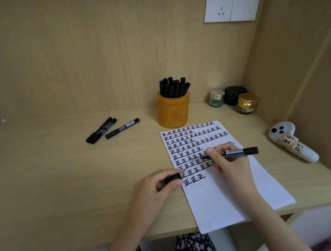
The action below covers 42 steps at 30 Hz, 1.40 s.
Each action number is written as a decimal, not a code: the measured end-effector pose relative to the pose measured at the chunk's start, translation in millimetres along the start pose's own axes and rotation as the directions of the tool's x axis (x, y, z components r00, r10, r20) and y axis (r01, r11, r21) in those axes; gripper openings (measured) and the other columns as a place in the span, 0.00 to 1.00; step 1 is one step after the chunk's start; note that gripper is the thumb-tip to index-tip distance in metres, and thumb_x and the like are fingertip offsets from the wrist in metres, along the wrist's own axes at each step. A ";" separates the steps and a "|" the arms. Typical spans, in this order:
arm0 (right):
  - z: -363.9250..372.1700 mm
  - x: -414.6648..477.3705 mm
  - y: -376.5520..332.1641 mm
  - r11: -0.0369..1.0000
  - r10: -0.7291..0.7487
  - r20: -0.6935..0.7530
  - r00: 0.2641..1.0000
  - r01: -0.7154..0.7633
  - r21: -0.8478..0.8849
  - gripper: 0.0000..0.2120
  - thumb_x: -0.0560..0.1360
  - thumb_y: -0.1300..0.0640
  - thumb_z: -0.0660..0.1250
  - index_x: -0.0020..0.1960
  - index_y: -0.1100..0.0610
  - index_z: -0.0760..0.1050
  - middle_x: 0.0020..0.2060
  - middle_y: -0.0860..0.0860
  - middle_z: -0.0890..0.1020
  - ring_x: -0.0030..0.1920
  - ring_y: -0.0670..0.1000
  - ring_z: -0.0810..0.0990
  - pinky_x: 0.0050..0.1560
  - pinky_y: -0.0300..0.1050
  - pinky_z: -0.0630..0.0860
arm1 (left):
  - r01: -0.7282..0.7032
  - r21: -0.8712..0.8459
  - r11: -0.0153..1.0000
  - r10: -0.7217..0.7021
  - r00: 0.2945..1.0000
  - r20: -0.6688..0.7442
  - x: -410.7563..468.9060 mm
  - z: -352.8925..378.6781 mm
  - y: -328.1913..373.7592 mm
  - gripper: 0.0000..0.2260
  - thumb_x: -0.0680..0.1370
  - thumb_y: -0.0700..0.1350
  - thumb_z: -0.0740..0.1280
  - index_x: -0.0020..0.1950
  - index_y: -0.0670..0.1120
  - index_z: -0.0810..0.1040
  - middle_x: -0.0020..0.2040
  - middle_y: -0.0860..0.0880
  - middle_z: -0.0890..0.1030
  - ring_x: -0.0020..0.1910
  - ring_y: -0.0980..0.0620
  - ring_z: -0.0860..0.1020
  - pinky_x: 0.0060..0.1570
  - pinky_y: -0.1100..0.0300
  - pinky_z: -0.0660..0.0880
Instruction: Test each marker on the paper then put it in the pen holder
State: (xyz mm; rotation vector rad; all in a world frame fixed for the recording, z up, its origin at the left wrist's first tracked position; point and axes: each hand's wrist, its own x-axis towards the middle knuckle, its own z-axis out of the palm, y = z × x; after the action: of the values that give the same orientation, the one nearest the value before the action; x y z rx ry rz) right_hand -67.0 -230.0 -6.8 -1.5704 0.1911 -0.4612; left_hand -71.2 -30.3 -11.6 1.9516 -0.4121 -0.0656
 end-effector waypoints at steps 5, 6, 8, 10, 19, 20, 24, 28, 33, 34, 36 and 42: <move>4.4 -6.8 -9.8 0.978 0.106 0.157 0.982 -0.131 0.161 0.14 0.69 0.48 0.71 0.38 0.59 0.75 0.25 0.53 0.74 0.28 0.48 0.72 0.32 0.36 0.70 | 0.058 -0.157 0.986 -0.068 0.996 -0.058 2.5 -0.6 -2.1 0.13 0.67 0.50 0.72 0.50 0.53 0.78 0.45 0.58 0.84 0.45 0.60 0.81 0.49 0.66 0.76; 7.4 -9.3 -11.4 0.969 0.129 0.182 0.975 -0.163 0.187 0.13 0.69 0.49 0.71 0.37 0.58 0.74 0.25 0.54 0.74 0.26 0.49 0.71 0.31 0.36 0.69 | 0.061 -0.176 0.983 -0.075 0.995 -0.070 2.8 -0.5 -2.6 0.15 0.65 0.52 0.72 0.49 0.52 0.77 0.45 0.58 0.84 0.45 0.60 0.81 0.49 0.65 0.76; 14.9 -13.4 -12.9 0.969 0.133 0.183 0.974 -0.167 0.184 0.13 0.70 0.53 0.71 0.35 0.57 0.71 0.23 0.55 0.73 0.24 0.49 0.70 0.28 0.36 0.67 | 0.070 -0.202 0.977 -0.089 0.992 -0.087 2.8 -0.6 -3.3 0.16 0.63 0.54 0.71 0.47 0.50 0.76 0.44 0.58 0.84 0.43 0.60 0.81 0.46 0.63 0.76; 21.0 -16.1 -13.6 0.974 0.112 0.151 0.982 -0.138 0.178 0.14 0.73 0.57 0.71 0.34 0.57 0.69 0.22 0.55 0.73 0.22 0.49 0.69 0.27 0.35 0.66 | 0.075 -0.216 0.973 -0.097 0.991 -0.093 2.8 -0.3 -3.4 0.16 0.63 0.54 0.72 0.46 0.50 0.76 0.43 0.56 0.84 0.42 0.59 0.81 0.42 0.63 0.76; 35.2 -19.0 -11.5 0.993 0.025 0.175 0.984 -0.045 0.113 0.17 0.74 0.59 0.71 0.30 0.56 0.69 0.21 0.54 0.72 0.22 0.49 0.68 0.26 0.37 0.66 | 0.075 -0.235 0.969 -0.096 0.992 -0.080 3.3 -0.4 -1.5 0.11 0.67 0.47 0.74 0.45 0.49 0.76 0.42 0.56 0.84 0.39 0.60 0.80 0.43 0.62 0.75; 37.0 -20.3 -10.7 0.995 0.010 0.187 0.982 -0.029 0.098 0.16 0.73 0.59 0.72 0.31 0.57 0.70 0.21 0.54 0.72 0.22 0.49 0.68 0.26 0.37 0.66 | 0.071 -0.232 0.970 -0.092 0.992 -0.081 3.2 -0.3 -1.3 0.11 0.67 0.47 0.74 0.45 0.49 0.76 0.42 0.56 0.84 0.38 0.61 0.80 0.43 0.62 0.75; 45.5 -23.2 -6.9 0.998 -0.045 0.176 0.983 0.036 0.053 0.15 0.72 0.61 0.73 0.31 0.58 0.70 0.21 0.46 0.68 0.23 0.43 0.65 0.28 0.33 0.63 | 0.044 -0.252 0.967 -0.069 0.993 -0.092 2.2 -0.2 1.9 0.13 0.64 0.50 0.73 0.43 0.48 0.76 0.39 0.55 0.84 0.35 0.61 0.80 0.39 0.65 0.74; 54.3 -22.2 -2.2 0.994 -0.086 0.132 0.987 0.077 0.072 0.16 0.73 0.67 0.70 0.31 0.59 0.67 0.20 0.43 0.66 0.23 0.43 0.64 0.28 0.33 0.63 | 0.007 -0.323 0.946 -0.049 0.991 -0.121 2.2 -0.9 3.9 0.10 0.67 0.39 0.75 0.40 0.42 0.74 0.33 0.50 0.83 0.30 0.59 0.77 0.32 0.68 0.73; 59.7 -22.4 -4.9 0.993 -0.093 0.154 0.984 0.079 0.091 0.18 0.73 0.70 0.67 0.29 0.58 0.65 0.20 0.46 0.66 0.22 0.44 0.63 0.26 0.35 0.63 | -0.013 -0.356 0.935 -0.036 0.991 -0.131 1.8 -2.6 4.9 0.09 0.68 0.36 0.74 0.37 0.42 0.74 0.29 0.51 0.81 0.29 0.58 0.76 0.31 0.68 0.72; 59.9 -22.7 -5.5 0.992 -0.087 0.160 0.983 0.070 0.104 0.19 0.73 0.71 0.67 0.29 0.58 0.65 0.20 0.47 0.66 0.22 0.45 0.63 0.26 0.35 0.63 | -0.013 -0.356 0.934 -0.037 0.991 -0.132 1.7 -2.9 4.7 0.08 0.68 0.36 0.74 0.37 0.42 0.74 0.29 0.51 0.81 0.29 0.58 0.76 0.31 0.68 0.73; 60.0 -22.8 -5.9 0.991 -0.081 0.169 0.982 0.062 0.117 0.18 0.74 0.70 0.67 0.30 0.59 0.64 0.20 0.48 0.66 0.22 0.45 0.63 0.26 0.36 0.63 | -0.016 -0.351 0.936 -0.035 0.990 -0.137 1.8 -3.0 4.2 0.08 0.68 0.37 0.74 0.38 0.42 0.74 0.30 0.51 0.81 0.29 0.58 0.76 0.31 0.67 0.73; 61.5 -20.9 -10.7 0.994 0.009 0.241 0.971 -0.035 0.101 0.19 0.73 0.60 0.72 0.29 0.56 0.65 0.20 0.47 0.65 0.21 0.45 0.62 0.25 0.36 0.61 | -0.042 -0.373 0.927 -0.030 0.982 -0.185 2.4 -4.4 3.6 0.10 0.66 0.41 0.74 0.39 0.40 0.74 0.31 0.51 0.82 0.30 0.55 0.76 0.32 0.67 0.73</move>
State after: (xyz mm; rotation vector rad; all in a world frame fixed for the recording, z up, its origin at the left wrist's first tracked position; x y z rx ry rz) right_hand -62.7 -164.7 0.7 -1.5048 -0.0017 -0.2561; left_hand -68.8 -28.4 -6.2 1.5598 -0.2571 0.0420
